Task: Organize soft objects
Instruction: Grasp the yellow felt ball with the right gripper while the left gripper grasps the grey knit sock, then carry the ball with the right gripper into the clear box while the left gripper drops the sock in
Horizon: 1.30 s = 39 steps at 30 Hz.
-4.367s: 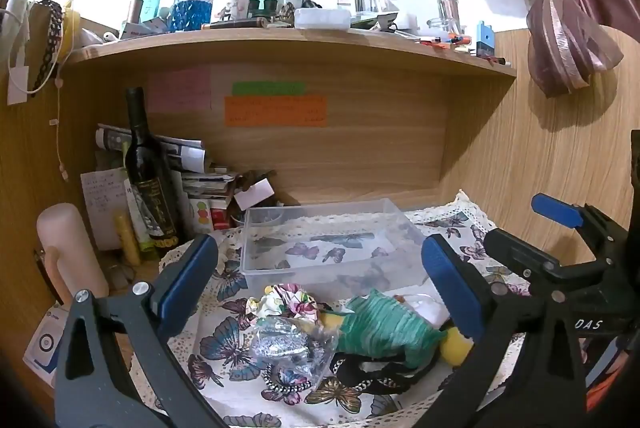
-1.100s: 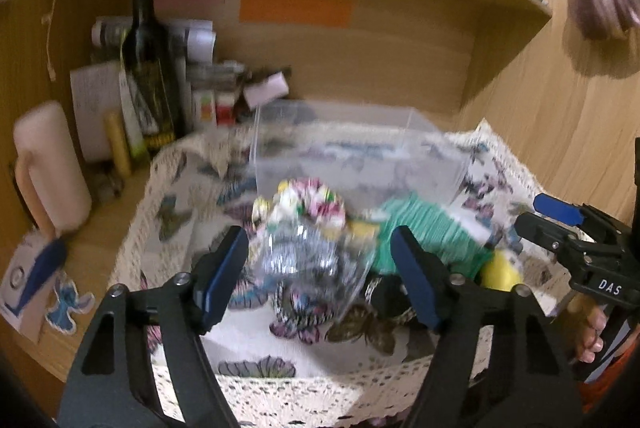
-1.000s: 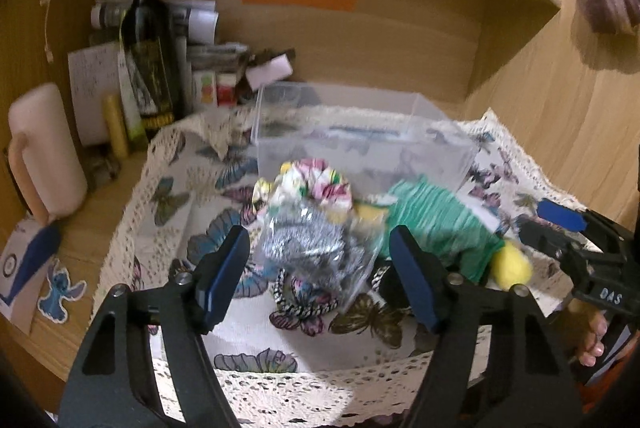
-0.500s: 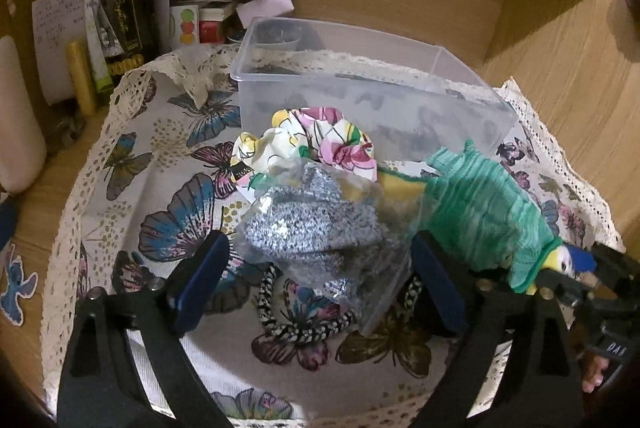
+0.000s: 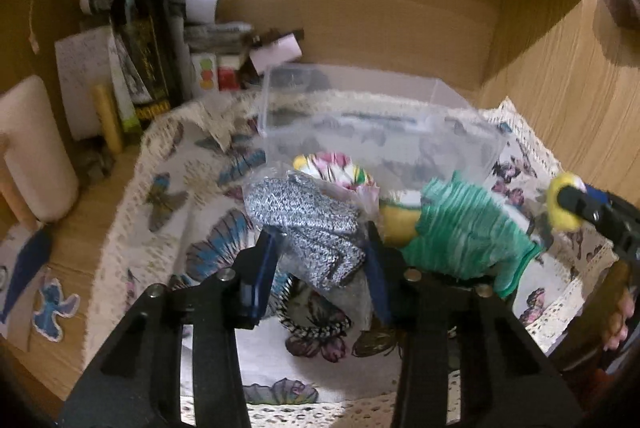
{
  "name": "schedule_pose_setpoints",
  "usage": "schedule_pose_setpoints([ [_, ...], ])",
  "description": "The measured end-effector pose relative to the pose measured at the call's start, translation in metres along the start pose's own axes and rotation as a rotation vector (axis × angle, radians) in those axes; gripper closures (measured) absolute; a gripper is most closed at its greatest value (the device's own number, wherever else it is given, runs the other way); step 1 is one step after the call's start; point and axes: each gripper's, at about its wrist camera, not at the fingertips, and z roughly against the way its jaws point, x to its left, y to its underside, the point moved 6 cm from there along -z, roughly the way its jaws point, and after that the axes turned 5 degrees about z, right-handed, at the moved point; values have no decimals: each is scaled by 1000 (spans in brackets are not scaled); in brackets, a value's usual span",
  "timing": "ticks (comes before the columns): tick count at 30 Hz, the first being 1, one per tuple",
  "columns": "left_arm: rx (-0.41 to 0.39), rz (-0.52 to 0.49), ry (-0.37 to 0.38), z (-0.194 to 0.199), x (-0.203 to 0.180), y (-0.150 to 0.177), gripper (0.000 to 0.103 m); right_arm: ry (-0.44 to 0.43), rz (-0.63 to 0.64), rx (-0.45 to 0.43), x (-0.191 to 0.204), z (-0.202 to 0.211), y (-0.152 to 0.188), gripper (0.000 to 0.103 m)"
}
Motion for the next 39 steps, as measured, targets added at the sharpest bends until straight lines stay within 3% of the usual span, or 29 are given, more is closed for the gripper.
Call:
schedule_pose_setpoints([
  [7,-100,-19,14,27,0,-34,62,14,39,-87,-7,3,-43,64],
  [19,-160,-35,19,17,-8,-98,62,-4,119,-180,-2,-15,-109,63],
  [26,-97,-55,40,-19,-14,-119,62,-40,119,-91,2,-63,-111,63],
  [33,49,-80,56,-71,-18,-109,62,-19,127,66,2,-120,-86,63],
  [39,134,-104,72,-103,-26,-101,62,-3,121,159,-5,-145,-73,63],
])
